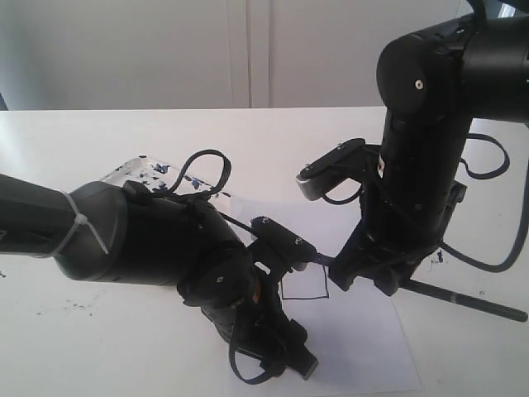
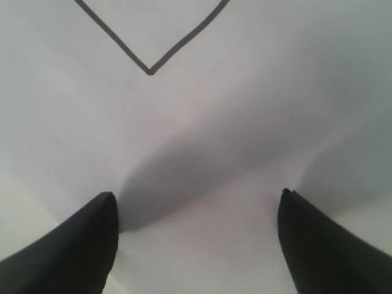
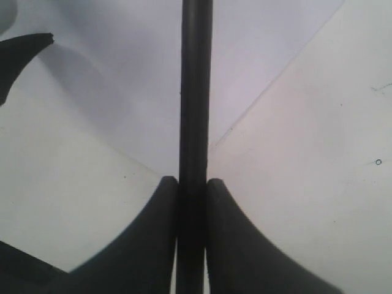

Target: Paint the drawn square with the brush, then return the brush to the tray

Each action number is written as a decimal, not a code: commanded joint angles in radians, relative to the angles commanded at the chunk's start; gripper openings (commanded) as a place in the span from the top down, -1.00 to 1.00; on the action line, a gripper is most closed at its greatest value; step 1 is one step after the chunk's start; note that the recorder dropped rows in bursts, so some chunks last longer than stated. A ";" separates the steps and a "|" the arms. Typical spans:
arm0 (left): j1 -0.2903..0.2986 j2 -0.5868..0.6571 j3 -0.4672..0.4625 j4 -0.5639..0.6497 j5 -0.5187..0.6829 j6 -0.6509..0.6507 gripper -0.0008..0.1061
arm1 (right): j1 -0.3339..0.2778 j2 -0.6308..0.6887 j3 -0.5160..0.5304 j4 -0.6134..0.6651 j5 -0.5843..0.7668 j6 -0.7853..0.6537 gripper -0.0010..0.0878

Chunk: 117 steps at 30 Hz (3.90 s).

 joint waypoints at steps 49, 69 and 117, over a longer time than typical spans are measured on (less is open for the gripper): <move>0.000 0.000 0.000 0.000 0.002 -0.002 -0.42 | 0.000 0.047 0.000 -0.031 0.000 0.012 0.98; 0.000 0.000 0.000 0.000 0.009 -0.007 -0.42 | 0.000 0.047 0.022 -0.113 0.000 0.030 0.98; 0.011 0.000 0.000 0.000 0.005 -0.031 -0.42 | 0.033 0.046 0.071 -0.197 0.000 0.110 0.98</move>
